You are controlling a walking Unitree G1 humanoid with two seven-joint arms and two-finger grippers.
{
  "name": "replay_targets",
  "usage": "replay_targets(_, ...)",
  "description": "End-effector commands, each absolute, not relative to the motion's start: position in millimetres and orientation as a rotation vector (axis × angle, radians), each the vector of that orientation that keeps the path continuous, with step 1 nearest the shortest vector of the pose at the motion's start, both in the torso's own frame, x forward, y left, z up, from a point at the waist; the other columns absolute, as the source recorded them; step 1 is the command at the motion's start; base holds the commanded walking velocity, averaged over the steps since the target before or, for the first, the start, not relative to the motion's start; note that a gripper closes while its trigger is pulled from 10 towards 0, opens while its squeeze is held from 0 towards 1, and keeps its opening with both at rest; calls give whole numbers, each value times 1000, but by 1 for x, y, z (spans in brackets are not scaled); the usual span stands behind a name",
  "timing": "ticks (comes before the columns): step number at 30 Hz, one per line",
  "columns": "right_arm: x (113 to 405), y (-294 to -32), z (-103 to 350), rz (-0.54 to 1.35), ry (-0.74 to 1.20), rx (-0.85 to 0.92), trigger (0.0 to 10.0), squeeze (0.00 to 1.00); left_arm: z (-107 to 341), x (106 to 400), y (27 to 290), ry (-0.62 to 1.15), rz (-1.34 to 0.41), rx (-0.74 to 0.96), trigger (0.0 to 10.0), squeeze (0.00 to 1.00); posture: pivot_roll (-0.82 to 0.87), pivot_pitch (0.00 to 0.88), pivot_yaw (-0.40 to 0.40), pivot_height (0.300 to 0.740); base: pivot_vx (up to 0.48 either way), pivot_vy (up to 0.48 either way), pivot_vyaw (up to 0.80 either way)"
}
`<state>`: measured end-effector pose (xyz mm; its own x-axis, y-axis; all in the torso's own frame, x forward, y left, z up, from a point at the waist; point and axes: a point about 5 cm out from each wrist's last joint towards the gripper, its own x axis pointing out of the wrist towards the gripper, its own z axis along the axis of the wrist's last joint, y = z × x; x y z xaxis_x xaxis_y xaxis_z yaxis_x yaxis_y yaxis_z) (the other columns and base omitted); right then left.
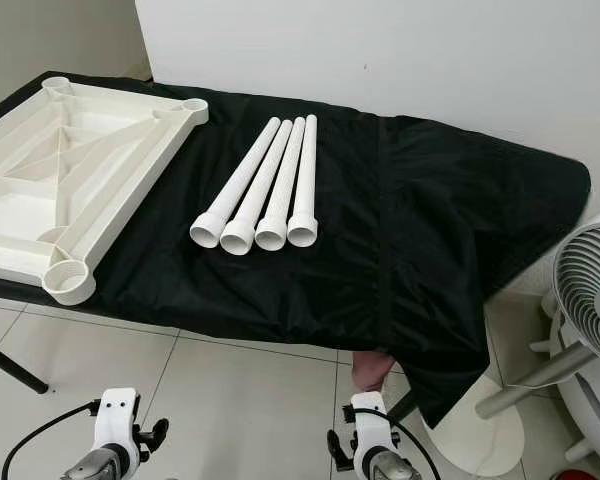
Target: Building children table
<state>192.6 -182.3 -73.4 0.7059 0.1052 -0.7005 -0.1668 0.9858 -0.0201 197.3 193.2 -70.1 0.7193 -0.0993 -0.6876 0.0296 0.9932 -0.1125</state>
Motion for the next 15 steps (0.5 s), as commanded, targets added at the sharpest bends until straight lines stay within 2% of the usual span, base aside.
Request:
replay_targets(1, 191, -183, -75, 150, 791, -86, 10000, 0, -72, 196, 194, 781, -53, -100, 10000, 0, -16, 0, -21, 740, 0, 439, 0)
replay_targets(15, 191, -183, -75, 154, 795, -92, 10000, 0, -71, 197, 193, 776, -56, -98, 10000, 0, -11, 0, -25, 740, 0, 471, 0)
